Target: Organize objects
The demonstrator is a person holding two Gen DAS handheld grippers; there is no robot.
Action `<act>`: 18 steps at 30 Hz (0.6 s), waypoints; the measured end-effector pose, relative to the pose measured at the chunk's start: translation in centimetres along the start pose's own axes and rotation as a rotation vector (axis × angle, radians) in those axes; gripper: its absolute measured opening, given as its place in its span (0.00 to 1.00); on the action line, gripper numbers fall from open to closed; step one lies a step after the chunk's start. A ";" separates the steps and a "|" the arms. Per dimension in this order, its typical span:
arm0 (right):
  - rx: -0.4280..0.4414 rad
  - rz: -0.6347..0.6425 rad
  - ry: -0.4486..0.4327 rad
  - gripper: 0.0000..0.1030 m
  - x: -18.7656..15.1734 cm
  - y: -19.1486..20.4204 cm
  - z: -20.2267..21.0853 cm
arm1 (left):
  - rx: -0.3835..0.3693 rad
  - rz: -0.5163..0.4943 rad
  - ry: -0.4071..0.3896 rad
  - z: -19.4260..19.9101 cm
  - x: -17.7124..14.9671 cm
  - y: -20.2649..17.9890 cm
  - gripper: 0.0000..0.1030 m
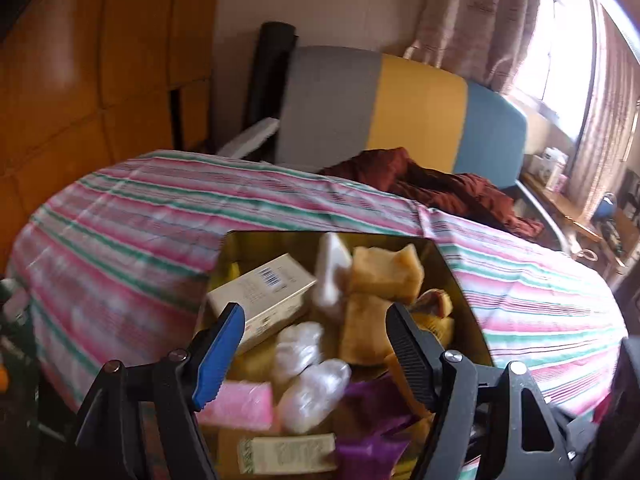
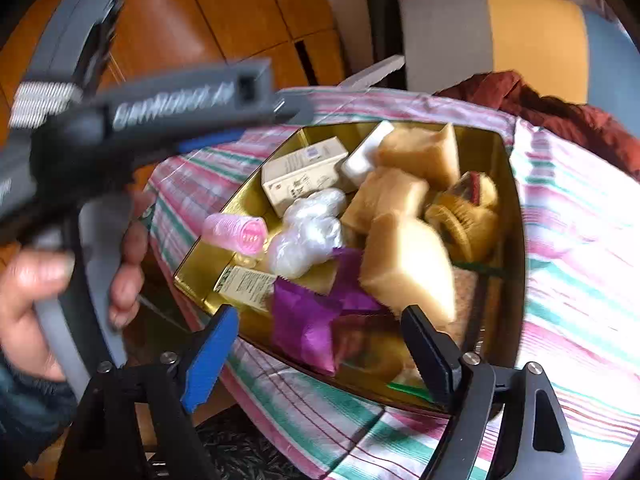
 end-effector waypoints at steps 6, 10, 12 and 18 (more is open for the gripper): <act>-0.141 -0.009 -0.083 0.89 0.6 -0.8 1.1 | 0.087 -0.005 -0.025 2.2 -1.9 0.3 0.72; -0.252 -0.017 -0.129 0.92 1.0 -1.5 2.3 | 0.134 -0.021 -0.035 3.5 -2.9 0.1 0.72; -0.286 -0.028 -0.137 0.94 1.2 -1.9 2.6 | 0.146 -0.019 -0.042 4.2 -3.3 -0.1 0.73; -0.360 -0.044 -0.165 0.97 1.5 -3.0 3.5 | 0.199 0.023 -0.055 5.5 -4.2 -0.1 0.74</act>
Point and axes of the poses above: each gripper's, at about its wrist camera, not at the fingertips, and z roughly against the way its jaws point, y to its left, x to its top, the point moved 4 cm from there along -z, roughly the way its jaws point, and after that the axes turned 5 degrees about -x, right-handed, at the moved point
